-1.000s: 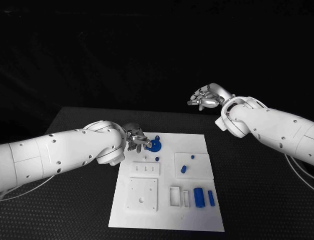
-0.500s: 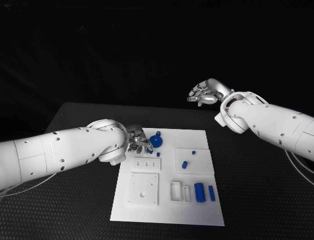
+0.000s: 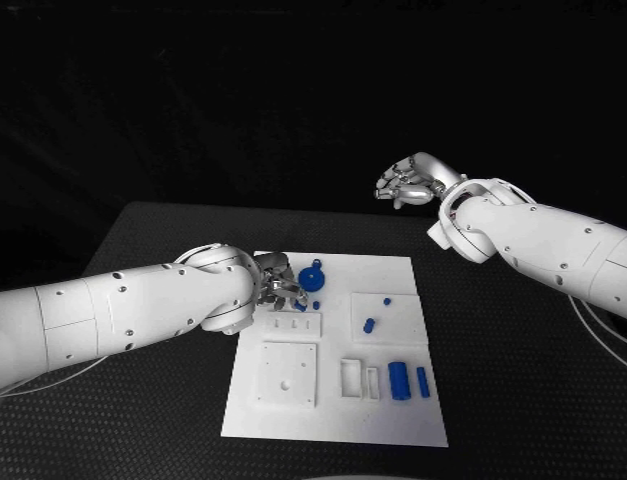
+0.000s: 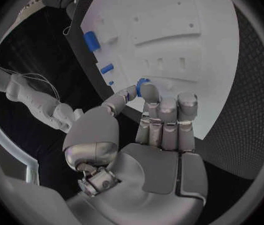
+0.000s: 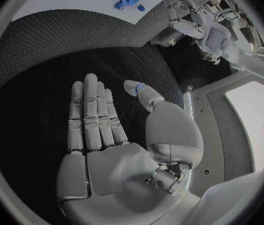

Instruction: Assemble the parts on the task board

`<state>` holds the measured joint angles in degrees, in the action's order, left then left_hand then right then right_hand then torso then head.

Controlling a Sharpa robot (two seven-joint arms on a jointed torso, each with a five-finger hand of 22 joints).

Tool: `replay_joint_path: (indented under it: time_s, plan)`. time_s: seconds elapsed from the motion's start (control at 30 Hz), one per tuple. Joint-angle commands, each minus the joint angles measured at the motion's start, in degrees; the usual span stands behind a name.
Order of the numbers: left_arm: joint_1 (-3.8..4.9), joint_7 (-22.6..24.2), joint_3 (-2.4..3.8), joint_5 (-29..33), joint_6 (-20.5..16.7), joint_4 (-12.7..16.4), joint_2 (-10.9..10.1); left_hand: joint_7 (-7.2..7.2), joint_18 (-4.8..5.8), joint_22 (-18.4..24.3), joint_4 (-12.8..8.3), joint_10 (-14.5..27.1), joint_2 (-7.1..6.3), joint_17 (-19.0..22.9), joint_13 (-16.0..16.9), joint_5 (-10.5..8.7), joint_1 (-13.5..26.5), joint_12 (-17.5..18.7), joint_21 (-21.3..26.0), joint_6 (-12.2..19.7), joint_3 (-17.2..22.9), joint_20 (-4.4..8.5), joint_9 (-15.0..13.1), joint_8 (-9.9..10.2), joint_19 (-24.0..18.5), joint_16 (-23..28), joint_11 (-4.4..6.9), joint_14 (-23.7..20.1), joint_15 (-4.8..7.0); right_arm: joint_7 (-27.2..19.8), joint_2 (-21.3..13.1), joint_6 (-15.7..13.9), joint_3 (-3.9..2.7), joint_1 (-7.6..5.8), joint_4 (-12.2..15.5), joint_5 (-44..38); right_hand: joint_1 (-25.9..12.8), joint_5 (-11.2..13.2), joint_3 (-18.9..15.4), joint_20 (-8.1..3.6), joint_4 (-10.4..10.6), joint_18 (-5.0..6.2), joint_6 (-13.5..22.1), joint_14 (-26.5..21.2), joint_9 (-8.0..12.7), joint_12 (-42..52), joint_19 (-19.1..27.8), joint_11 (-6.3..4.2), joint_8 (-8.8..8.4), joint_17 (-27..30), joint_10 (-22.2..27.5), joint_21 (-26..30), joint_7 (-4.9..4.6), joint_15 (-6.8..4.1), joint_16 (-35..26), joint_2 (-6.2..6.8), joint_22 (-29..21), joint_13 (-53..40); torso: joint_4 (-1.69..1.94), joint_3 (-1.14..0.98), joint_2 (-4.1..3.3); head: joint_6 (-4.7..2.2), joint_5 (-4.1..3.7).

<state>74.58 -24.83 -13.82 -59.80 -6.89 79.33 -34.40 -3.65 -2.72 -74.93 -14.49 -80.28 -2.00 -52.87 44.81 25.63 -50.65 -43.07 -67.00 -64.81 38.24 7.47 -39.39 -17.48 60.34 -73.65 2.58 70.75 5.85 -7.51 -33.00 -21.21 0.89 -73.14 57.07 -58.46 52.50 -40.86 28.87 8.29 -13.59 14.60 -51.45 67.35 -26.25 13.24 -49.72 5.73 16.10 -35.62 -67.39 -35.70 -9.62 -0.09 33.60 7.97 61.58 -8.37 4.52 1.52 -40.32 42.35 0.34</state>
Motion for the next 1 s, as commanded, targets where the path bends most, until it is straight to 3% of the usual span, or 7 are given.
replay_joint_path:
  time_s: [0.03, 0.17, 0.4, 0.63, 1.0]
  plan:
    - [-0.12, 0.7, 0.07, -3.4, -2.0, 0.3, 0.0, 3.29, -4.12, -1.1, -0.4, -2.0, -0.52, 0.0, 0.2, 0.2, -1.0, -0.4, -0.3, -3.7, 1.5, 8.49, -4.5, 0.1, 2.6, -0.3, 3.43, 5.6, 6.25, -0.1, 0.0, 0.2, -0.02, -0.01, 0.2, -0.9, 0.5, -0.4, 0.3, 0.16, 0.0, 0.4, 0.1, 0.0, 0.1, -0.3, 0.4, 0.0, 0.18, -0.1, -0.3, 0.3, -0.27, 0.29, -0.3, 0.08, 0.1, 0.1, 0.07, 0.02, 0.0, -0.03, 0.01]
    - [-0.44, 0.7, 0.07, -3.2, -1.2, 0.4, -0.2, 3.33, -4.2, -1.0, -0.1, -1.9, -0.9, 0.2, 0.3, -0.81, -1.4, -0.7, -0.5, -4.0, 1.5, 8.44, -4.6, 0.1, 2.5, -0.6, 3.45, 5.5, 6.26, 0.0, 0.0, 0.2, -0.02, 0.0, 0.3, -1.0, 0.7, -0.9, 0.5, 0.19, 0.0, 0.4, 0.2, 0.0, 0.2, -0.4, 0.5, 0.01, 0.23, -0.2, -0.4, 0.4, -0.28, 0.31, -0.3, 0.05, 0.2, 0.1, 0.01, -0.02, 0.01, -0.18, 0.11]
    - [-1.17, 0.7, 0.07, -3.0, -1.1, 0.3, -0.3, 3.36, -4.19, -1.0, 0.8, -1.9, -1.34, 0.6, 0.4, -2.86, -1.7, -1.2, -0.8, -5.1, 1.0, 8.25, -4.9, -0.1, 2.2, -1.2, 3.37, 5.4, 6.14, 0.1, -0.1, 0.3, -0.02, 0.01, 0.4, -1.0, 0.9, -1.4, 0.8, 0.22, 0.0, 0.4, 0.2, 0.0, 0.3, -0.6, 0.5, 0.02, 0.27, -0.3, -0.4, 0.4, -0.28, 0.32, -0.5, -0.02, 0.2, 0.1, 0.0, 0.09, -0.05, 0.04, 0.02]
    - [-1.64, 0.5, 0.07, -2.2, -0.3, 0.2, -0.4, 3.6, -4.22, -1.0, 1.3, -2.0, -1.58, 0.8, 0.5, -4.37, -1.9, -1.6, -1.1, -6.2, 0.8, 8.18, -5.4, -0.5, 1.9, -1.7, 3.53, 5.4, 6.25, 0.2, -0.1, 0.4, -0.02, 0.02, 0.4, -1.1, 1.0, -1.6, 0.9, 0.25, 0.0, 0.4, 0.2, -0.1, 0.4, -0.7, 0.6, 0.04, 0.28, -0.3, -0.4, 0.5, -0.3, 0.34, -0.6, -0.01, 0.3, 0.2, -0.03, 0.05, -0.05, 0.44, 0.17]
    - [-2.1, 0.0, 0.07, -1.8, 0.8, 0.1, -0.6, 3.7, -4.11, -1.0, 1.3, -1.9, -1.37, 1.1, 0.5, -3.07, -1.9, -2.1, -1.2, -6.6, 0.7, 7.98, -5.7, -0.6, 1.2, -2.4, 3.58, 5.1, 6.26, 0.3, 0.1, 0.5, -0.01, 0.07, 0.4, -1.1, 1.1, -1.8, 1.1, 0.31, 0.0, 0.4, 0.2, -0.1, 0.4, -0.8, 0.7, 0.07, 0.3, -0.4, -0.4, 0.6, -0.33, 0.39, -0.7, 0.03, 0.3, 0.2, -0.09, 0.06, -0.02, 0.98, 0.34]
